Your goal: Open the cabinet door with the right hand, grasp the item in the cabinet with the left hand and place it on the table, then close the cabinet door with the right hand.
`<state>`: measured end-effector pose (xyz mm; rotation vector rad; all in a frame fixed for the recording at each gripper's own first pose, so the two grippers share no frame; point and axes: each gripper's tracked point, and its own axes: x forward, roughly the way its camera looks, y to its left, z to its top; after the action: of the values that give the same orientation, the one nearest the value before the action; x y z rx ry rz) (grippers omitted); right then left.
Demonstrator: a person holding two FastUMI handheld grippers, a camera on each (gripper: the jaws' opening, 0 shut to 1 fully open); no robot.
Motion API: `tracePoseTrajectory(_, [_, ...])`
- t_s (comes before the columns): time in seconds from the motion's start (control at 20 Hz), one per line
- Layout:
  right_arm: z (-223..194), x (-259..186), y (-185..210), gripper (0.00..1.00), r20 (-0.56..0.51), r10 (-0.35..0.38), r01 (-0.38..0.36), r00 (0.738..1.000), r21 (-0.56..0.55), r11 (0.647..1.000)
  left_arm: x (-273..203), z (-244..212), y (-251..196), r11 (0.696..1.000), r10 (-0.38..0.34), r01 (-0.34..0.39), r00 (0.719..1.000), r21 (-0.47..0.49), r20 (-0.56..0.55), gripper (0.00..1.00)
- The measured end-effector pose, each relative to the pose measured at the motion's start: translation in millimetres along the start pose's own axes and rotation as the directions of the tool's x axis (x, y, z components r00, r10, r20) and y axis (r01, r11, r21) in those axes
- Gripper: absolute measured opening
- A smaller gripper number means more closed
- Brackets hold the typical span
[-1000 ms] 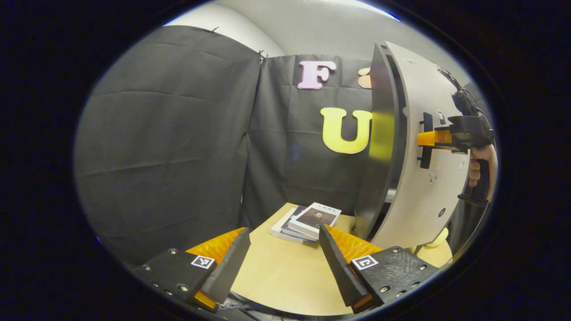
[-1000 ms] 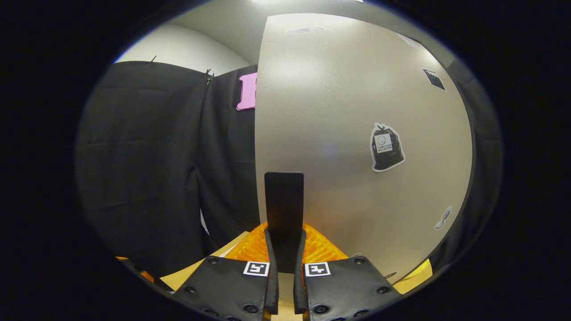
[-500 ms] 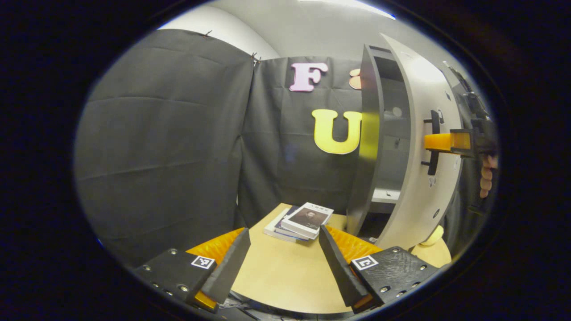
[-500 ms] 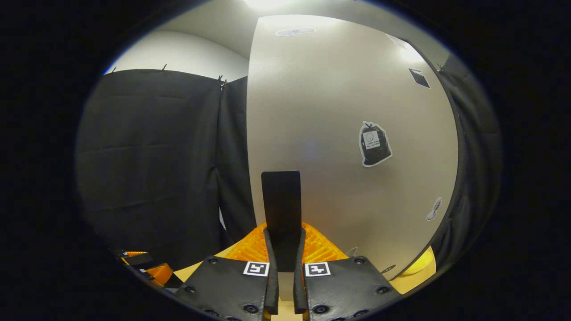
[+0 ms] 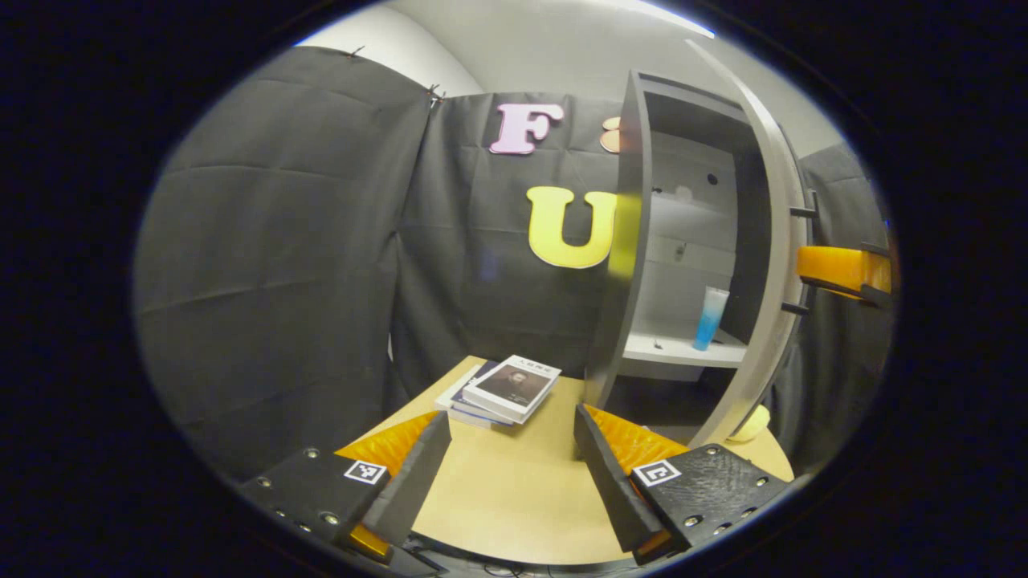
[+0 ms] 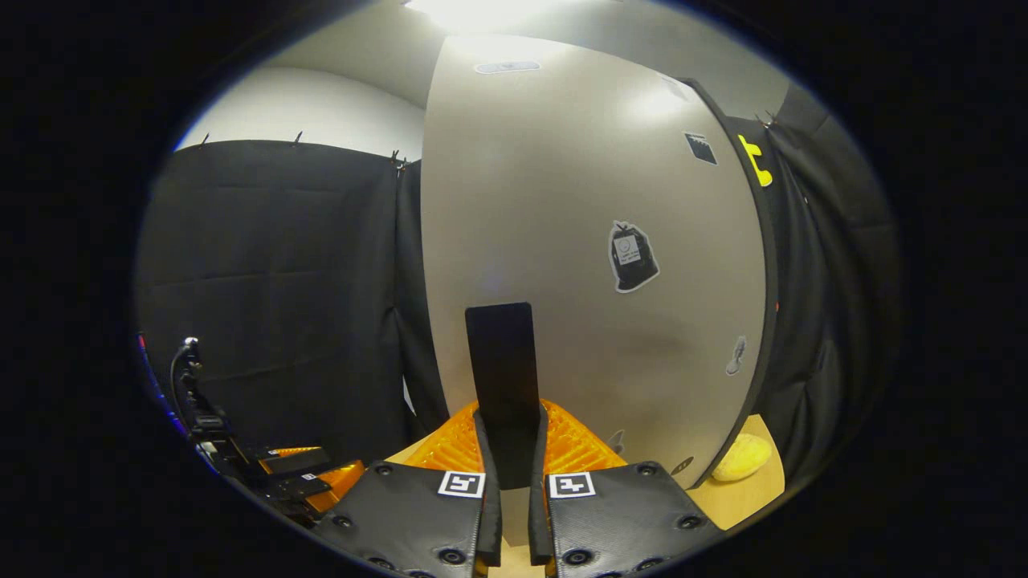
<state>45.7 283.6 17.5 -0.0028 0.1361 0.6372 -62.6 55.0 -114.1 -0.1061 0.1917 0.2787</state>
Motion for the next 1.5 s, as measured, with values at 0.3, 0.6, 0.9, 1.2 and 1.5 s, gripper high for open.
tracePoseTrajectory(0.3, [-1, -19, -13, 0.15, 0.028, -0.087, 0.086, 0.996, 0.039, 0.996, 12, 4, -35, 0.995, -0.099, 0.099, 0.995, 0.034, -0.003, 0.92])
tracePoseTrajectory(0.6, [-3, -34, -24, 0.14, 0.009, -0.159, 0.159, 0.987, 0.056, 0.986, 28, 9, -62, 0.983, -0.179, 0.179, 0.984, 0.027, 0.004, 0.92])
tracePoseTrajectory(0.9, [-3, -50, -41, 0.14, -0.002, -0.192, 0.192, 0.981, 0.017, 0.981, 46, 5, -85, 0.969, -0.242, 0.242, 0.970, 0.042, -0.007, 0.92])
tracePoseTrajectory(1.2, [-4, -62, -69, 0.13, -0.007, -0.312, 0.312, 0.950, 0.014, 0.950, 60, -4, -108, 0.953, -0.298, 0.299, 0.954, 0.054, -0.029, 0.92])
tracePoseTrajectory(1.5, [2, -73, -96, 0.13, 0.035, -0.430, 0.428, 0.902, 0.051, 0.902, 63, -29, -130, 0.939, -0.323, 0.329, 0.944, 0.102, -0.070, 0.92])
